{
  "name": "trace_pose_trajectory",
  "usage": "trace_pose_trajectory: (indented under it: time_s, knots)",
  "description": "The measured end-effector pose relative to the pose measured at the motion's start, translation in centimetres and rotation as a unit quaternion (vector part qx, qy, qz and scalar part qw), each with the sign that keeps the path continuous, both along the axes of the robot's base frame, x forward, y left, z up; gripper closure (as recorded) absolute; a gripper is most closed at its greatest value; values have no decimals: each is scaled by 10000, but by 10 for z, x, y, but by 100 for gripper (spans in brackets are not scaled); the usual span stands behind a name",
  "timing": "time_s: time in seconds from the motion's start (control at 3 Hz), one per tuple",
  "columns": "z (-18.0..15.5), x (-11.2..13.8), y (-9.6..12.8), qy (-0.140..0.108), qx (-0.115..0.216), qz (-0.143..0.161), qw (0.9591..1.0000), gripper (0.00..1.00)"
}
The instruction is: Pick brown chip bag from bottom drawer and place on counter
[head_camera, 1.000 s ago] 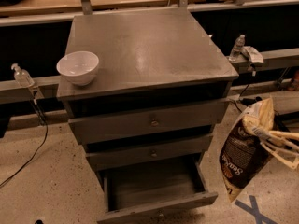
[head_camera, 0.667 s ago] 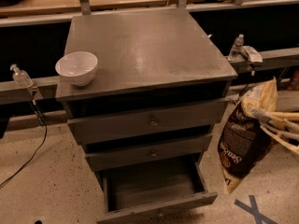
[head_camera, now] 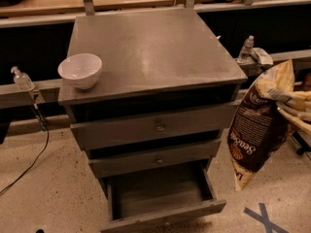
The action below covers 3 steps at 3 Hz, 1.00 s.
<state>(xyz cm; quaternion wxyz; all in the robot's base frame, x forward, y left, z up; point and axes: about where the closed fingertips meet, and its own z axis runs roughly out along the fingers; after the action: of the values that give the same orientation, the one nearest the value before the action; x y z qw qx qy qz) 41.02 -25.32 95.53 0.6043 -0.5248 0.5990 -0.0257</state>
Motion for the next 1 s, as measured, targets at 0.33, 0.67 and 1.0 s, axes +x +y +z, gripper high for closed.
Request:
trace_pose_trajectory:
  time_s: [0.33, 0.67, 1.0]
  knots:
    - [0, 8, 4, -71, 45, 60, 9999, 100]
    - [6, 39, 6, -360, 71, 243, 9990, 100]
    - [25, 73, 14, -758, 83, 511, 9958, 100]
